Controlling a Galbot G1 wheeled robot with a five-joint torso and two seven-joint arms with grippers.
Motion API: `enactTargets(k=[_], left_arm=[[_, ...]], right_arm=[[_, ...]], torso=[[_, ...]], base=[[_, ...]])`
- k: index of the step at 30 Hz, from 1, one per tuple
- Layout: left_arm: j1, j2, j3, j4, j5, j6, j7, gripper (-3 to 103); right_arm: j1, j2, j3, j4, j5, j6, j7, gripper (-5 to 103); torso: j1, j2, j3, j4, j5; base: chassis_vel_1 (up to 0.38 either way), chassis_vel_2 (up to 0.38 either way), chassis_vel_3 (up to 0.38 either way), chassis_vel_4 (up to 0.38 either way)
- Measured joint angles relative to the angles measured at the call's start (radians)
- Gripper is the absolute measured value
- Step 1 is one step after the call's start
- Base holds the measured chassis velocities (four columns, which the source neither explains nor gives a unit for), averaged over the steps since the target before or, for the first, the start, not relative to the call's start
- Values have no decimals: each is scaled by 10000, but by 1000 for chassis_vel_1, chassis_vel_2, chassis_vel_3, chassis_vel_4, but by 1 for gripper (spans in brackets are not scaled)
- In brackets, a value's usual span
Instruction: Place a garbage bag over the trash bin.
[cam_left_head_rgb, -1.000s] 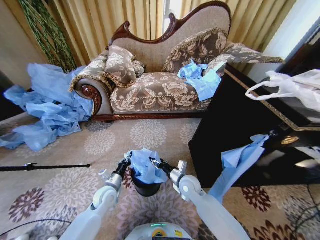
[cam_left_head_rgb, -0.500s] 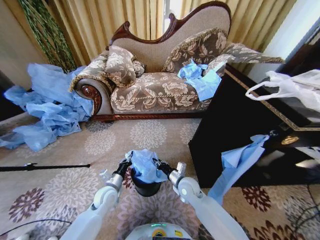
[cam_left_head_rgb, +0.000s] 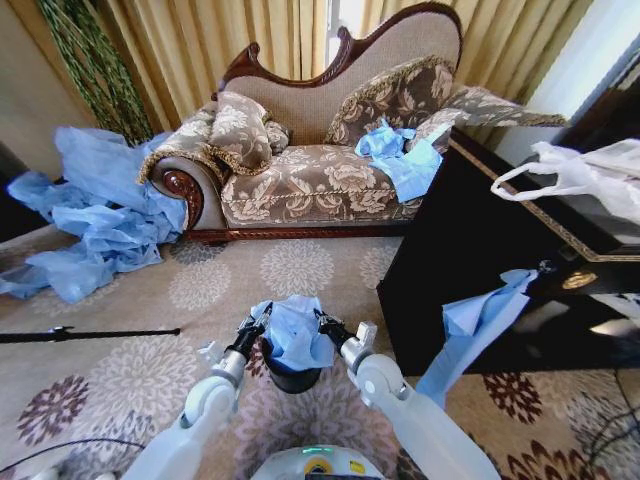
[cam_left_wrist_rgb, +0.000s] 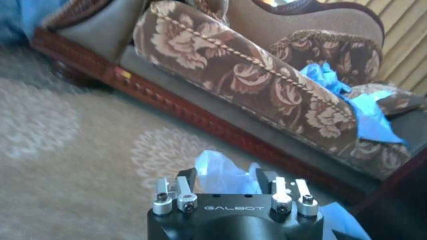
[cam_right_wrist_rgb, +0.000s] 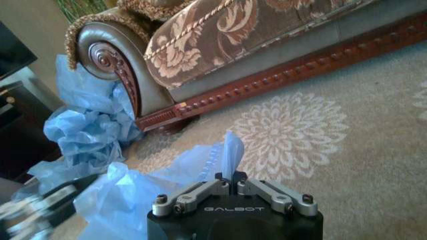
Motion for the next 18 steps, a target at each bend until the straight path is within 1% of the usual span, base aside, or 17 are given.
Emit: enactTargets(k=[1,2,3,4,5,6,7,8,9,10,11,12,13,15,17,18], left_arm=[[0,0,0,0,0,0,0,63],[371,4,-261,-265,284,29,-42,68],[766,4,-517,-548,549,109,-97,74],[1197,-3,-777,-965,794,274,-373,80],[1370,-13,-853,-1219,862,429,-634,80],[1370,-13,-853,-1219,862,429,-634,80],[1519,-23,-888,-1487,870,581,-849,85],[1707,-29,-819,-2050,733,1004,-1286,90],[1733,-25,-681,-2356,580,1228,-1516,96],[1722,-23,-522,-2564,427,1378,-1692,96],[1722,-23,-522,-2564,427,1378,-1692,96],[1664,-24,-296,-2790,218,1572,-1881,98],[1496,-70,70,-3034,-140,1922,-2073,100],[1212,-104,420,-3116,-565,2299,-2183,100],[1093,-94,519,-3114,-695,2407,-2259,100],[843,-30,697,-3052,-999,2701,-2579,100]], right_arm=[[0,0,0,0,0,0,0,0],[17,64,13,-71,-23,3,-13,0],[22,123,24,-123,-37,5,-24,0],[23,188,20,-180,-78,5,-55,0],[22,221,9,-206,-118,9,-76,0],[22,221,9,-206,-118,9,-76,0],[21,260,-9,-227,-151,12,-90,0],[22,337,-66,-242,-196,16,-78,0],[24,375,-116,-242,-219,17,-48,0],[26,394,-145,-242,-236,18,-23,0],[26,394,-145,-242,-236,18,-23,0],[29,418,-193,-230,-276,18,23,0],[35,440,-272,-192,-348,18,105,0],[38,444,-348,-175,-440,18,159,0],[38,444,-363,-175,-461,18,172,0],[38,445,-390,-175,-492,18,199,0]], torso=[[0,0,0,0,0],[0,0,0,-4,-4],[0,0,1,0,0],[0,0,0,1,0],[0,0,0,0,-2],[0,0,0,0,-2],[0,0,0,-1,-3],[0,0,0,0,0],[0,0,-1,-1,2],[0,0,-1,-2,1],[0,0,-1,-2,1],[0,0,0,-3,-1],[0,0,0,-5,-1],[-1,0,-1,-3,-1],[0,0,0,-4,-1],[0,0,0,-5,-2]], base=[[0,0,0,0],[0,0,0,0],[0,0,0,0],[0,0,0,0],[0,0,0,0],[0,0,0,0],[0,0,0,0],[0,0,0,0],[0,0,0,0],[0,0,0,0],[0,0,0,0],[0,0,0,0],[0,0,0,0],[0,0,0,0],[0,0,0,0],[0,0,0,0]])
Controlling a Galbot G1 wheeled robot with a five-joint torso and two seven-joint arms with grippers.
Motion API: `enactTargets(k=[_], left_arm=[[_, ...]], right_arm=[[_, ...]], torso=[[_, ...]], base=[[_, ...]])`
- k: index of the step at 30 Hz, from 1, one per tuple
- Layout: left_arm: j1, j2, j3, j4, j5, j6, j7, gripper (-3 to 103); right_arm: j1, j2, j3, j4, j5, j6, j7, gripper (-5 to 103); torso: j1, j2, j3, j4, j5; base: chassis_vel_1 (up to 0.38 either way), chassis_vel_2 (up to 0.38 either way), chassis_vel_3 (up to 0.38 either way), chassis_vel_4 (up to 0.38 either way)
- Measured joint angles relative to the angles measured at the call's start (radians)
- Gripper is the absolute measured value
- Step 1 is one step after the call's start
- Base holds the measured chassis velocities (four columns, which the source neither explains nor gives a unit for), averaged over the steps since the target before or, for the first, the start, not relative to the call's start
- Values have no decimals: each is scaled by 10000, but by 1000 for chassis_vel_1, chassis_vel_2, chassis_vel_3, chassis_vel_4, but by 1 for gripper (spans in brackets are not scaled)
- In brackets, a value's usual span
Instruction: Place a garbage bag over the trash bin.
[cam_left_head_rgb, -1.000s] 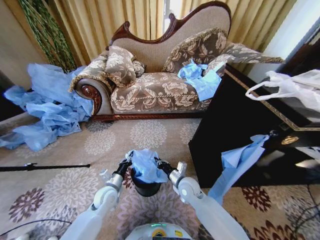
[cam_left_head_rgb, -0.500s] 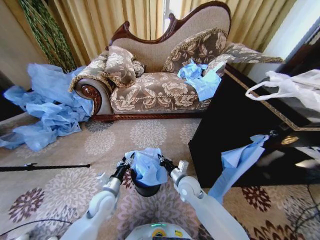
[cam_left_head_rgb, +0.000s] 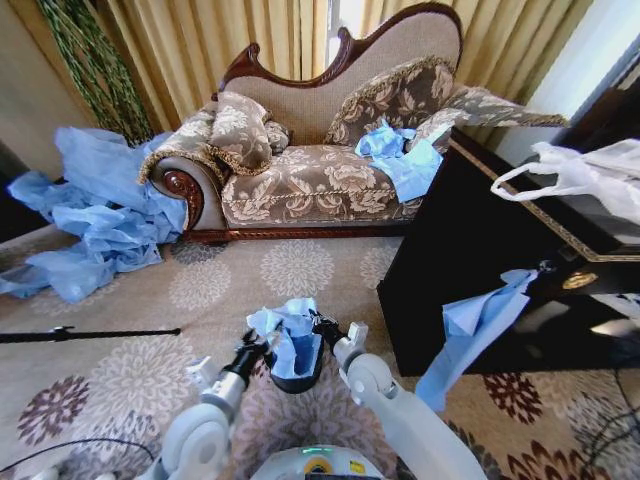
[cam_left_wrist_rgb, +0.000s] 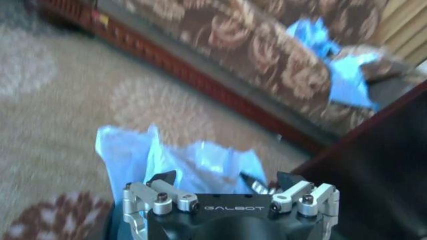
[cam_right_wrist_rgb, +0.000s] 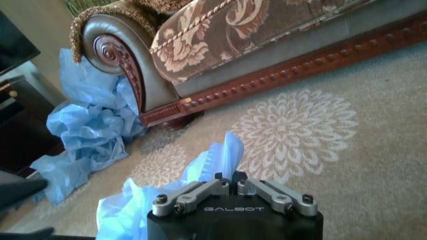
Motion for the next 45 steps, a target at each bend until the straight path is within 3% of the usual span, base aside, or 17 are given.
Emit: enactTargets(k=[2,3,5,12,20,22,23,24,25,27,29,31,33,35,37,40,45], left_arm=[[-253,99,169,81,-433,456,-723,100],[-253,99,169,81,-433,456,-723,100],[-359,159,244,219,-558,788,-1293,100],[-860,227,656,813,-407,964,-1533,101],[-1530,164,1422,1253,-722,879,-1536,76],[-1601,97,1643,1391,-725,779,-1759,65],[-1601,81,1660,1399,-734,774,-1816,65],[-1587,43,1679,1442,-737,760,-1911,54],[-1587,43,1679,1442,-737,760,-1911,54],[-1606,-11,1695,1621,-699,694,-1946,43],[-1639,-44,1712,1691,-661,627,-1952,43],[-1682,-76,1709,1739,-646,543,-1985,27],[-1679,-75,1692,1739,-652,529,-1989,27],[-1615,-48,1546,1735,-658,489,-1993,16],[-1580,-40,1481,1722,-658,476,-1993,16],[-1346,29,1126,1568,-659,378,-1999,2],[-1026,121,880,1402,-445,168,-2062,0]], right_arm=[[-5,13,-23,-24,-29,0,7,0],[-5,13,-23,-24,-29,0,7,0],[-16,50,-30,-111,-163,1,-6,0],[-24,132,-70,-317,-527,65,-115,0],[0,116,-196,-356,-527,72,-111,0],[5,121,-198,-387,-527,78,-117,0],[5,121,-199,-393,-526,80,-123,0],[4,120,-198,-419,-530,89,-149,0],[4,120,-198,-419,-530,89,-149,0],[-19,119,-196,-520,-607,154,-205,0],[-27,123,-196,-540,-622,165,-216,0],[-37,120,-197,-549,-623,175,-224,0],[-37,114,-197,-549,-620,175,-225,0],[-36,89,-194,-536,-601,175,-224,0],[-36,82,-187,-529,-597,176,-224,0],[-81,31,-128,-443,-588,181,-224,0],[-239,21,15,-245,-593,212,-215,0]], torso=[[0,0,0,-1,1],[0,0,0,-1,1],[0,0,0,1,1],[0,0,1,1,1],[0,0,1,1,2],[0,0,1,2,1],[0,0,1,2,1],[0,0,1,2,2],[0,0,1,2,2],[0,0,1,3,1],[0,0,1,2,1],[0,0,1,1,1],[0,0,1,2,1],[0,0,1,1,1],[0,0,1,2,1],[0,0,1,2,2],[0,0,1,2,0]], base=[[0,0,0,0],[0,0,0,0],[0,0,0,0],[0,0,0,0],[0,0,0,0],[0,0,0,0],[0,0,0,0],[0,0,0,0],[0,0,0,0],[0,0,0,0],[0,0,0,0],[0,0,0,0],[0,0,0,0],[0,0,0,0],[0,0,0,0],[0,0,0,0],[0,0,0,0]])
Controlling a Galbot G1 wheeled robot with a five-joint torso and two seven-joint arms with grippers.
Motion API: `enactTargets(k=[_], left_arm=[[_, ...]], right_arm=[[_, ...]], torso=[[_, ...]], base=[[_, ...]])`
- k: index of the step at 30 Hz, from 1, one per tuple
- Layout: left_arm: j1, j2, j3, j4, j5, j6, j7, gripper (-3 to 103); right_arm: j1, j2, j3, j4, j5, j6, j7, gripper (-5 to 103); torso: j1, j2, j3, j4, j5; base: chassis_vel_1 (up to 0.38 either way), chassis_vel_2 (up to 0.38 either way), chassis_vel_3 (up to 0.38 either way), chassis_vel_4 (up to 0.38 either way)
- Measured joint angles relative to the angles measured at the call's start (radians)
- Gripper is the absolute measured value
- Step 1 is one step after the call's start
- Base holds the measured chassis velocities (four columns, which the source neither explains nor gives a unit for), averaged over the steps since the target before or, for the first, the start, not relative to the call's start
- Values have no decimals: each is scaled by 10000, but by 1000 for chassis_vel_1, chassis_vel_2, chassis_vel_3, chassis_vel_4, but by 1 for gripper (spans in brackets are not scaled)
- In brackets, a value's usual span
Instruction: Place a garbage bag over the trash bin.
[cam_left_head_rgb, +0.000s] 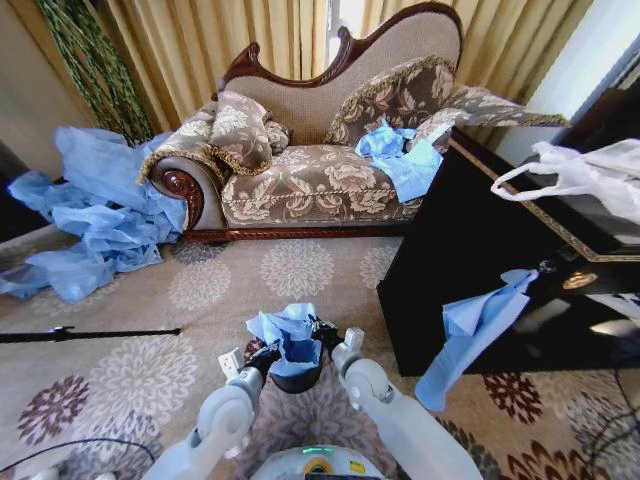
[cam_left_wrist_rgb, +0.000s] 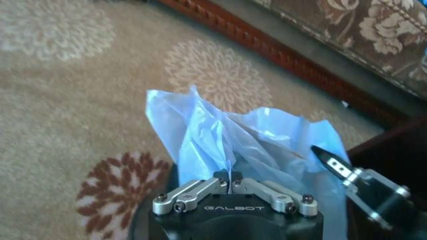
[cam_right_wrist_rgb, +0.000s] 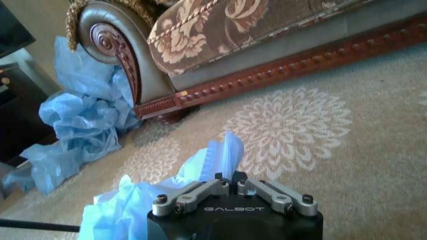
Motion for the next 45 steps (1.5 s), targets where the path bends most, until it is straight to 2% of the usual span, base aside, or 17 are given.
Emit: enactTargets(k=[5,8,10,13,16,20,26,29,36,45], left_arm=[[480,128,-287,-557,76,-80,-95,0],[1325,284,-666,-1499,252,-107,-387,0],[1583,300,-804,-1728,364,-109,-500,0],[2563,260,-1415,-2336,1154,-152,-674,0],[2946,144,-1775,-2549,1527,-191,-788,0],[3354,-16,-2234,-2925,1613,-191,-992,0],[3588,-215,-2185,-2816,1808,-213,-1070,0],[3365,-494,-1915,-2194,1959,-313,-1053,0],[3459,-942,-1555,-1801,2162,-297,-1070,0],[3525,-985,-1573,-1516,2279,-252,-1267,0]], right_arm=[[-193,-105,140,443,-7,38,156,0],[-380,-324,263,1127,3,47,440,0],[-434,-385,308,1282,5,46,511,0],[-639,-540,539,1620,-39,13,643,0],[-796,-561,655,1637,-215,2,654,0],[-1140,-575,828,1652,-532,2,728,0],[-1565,-600,984,1722,-1089,11,765,0],[-2184,-582,1174,1847,-1493,23,736,0],[-3112,-669,1393,2140,-1995,47,634,0],[-3669,-551,1238,1970,-2534,-84,822,0]], torso=[[0,0,0,0,1],[0,1,-1,0,1],[0,0,-1,-1,1],[-1,0,-1,2,1],[0,0,-1,1,0],[0,0,-1,-2,1],[0,1,-1,0,2],[0,0,0,-2,-1],[-1,1,-1,0,1],[-1,1,-1,0,0]], base=[[0,0,0,0],[0,0,0,0],[0,0,0,0],[0,0,0,0],[0,0,0,0],[0,0,0,0],[0,0,0,0],[0,0,0,0],[0,0,0,0],[0,0,0,0]])
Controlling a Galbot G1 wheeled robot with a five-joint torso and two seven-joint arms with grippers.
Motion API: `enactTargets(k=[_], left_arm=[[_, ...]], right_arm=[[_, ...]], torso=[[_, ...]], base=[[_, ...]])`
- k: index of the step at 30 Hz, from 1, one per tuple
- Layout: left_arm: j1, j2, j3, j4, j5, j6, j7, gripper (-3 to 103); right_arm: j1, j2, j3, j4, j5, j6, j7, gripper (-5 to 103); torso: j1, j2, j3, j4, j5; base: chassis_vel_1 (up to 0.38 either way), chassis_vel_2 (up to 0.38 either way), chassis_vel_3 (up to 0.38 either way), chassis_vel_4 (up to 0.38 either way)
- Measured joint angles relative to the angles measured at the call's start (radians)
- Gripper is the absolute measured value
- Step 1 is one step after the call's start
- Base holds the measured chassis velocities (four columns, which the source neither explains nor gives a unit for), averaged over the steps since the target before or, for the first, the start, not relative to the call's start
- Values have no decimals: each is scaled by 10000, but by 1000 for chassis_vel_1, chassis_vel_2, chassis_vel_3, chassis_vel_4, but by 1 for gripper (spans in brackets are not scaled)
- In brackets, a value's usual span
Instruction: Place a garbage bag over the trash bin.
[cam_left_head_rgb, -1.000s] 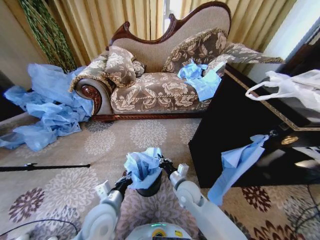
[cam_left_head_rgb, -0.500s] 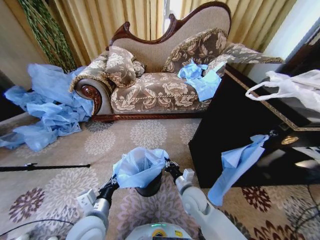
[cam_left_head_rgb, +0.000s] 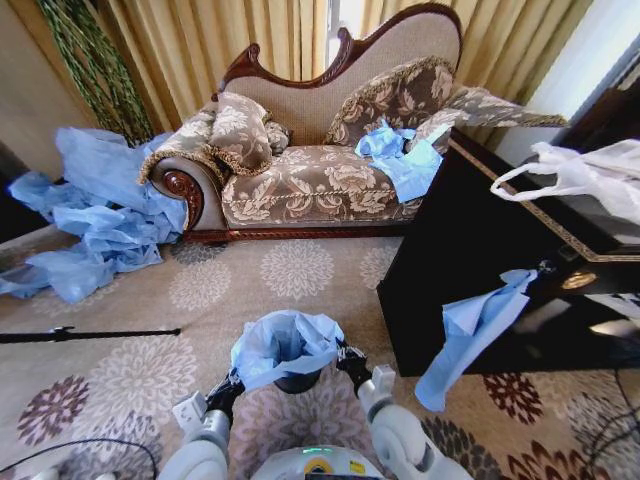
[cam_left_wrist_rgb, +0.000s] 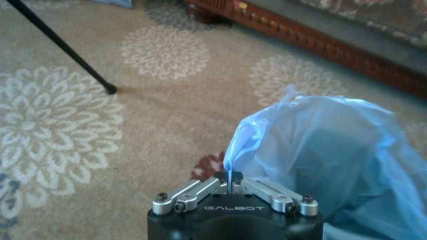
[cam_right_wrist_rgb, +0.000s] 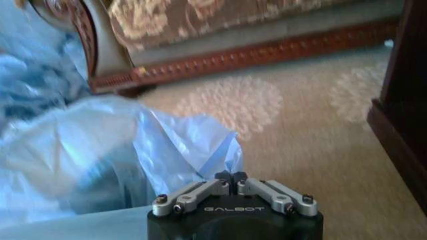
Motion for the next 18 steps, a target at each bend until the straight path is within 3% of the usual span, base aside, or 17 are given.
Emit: enactTargets(k=[3,12,18], left_arm=[[-268,8,53,495,7,-25,53,0],[-1023,-62,357,1903,217,-150,636,0],[-1094,-101,653,2038,413,-138,920,0]], right_arm=[[0,290,-43,-648,-429,88,106,0],[198,540,-172,-1270,-441,174,223,0],[8,432,-301,-957,-418,140,238,0]], torso=[[0,0,0,-1,1],[2,-1,1,-1,0],[1,0,1,-1,0]], base=[[0,0,0,0],[0,0,0,0],[0,0,0,0]])
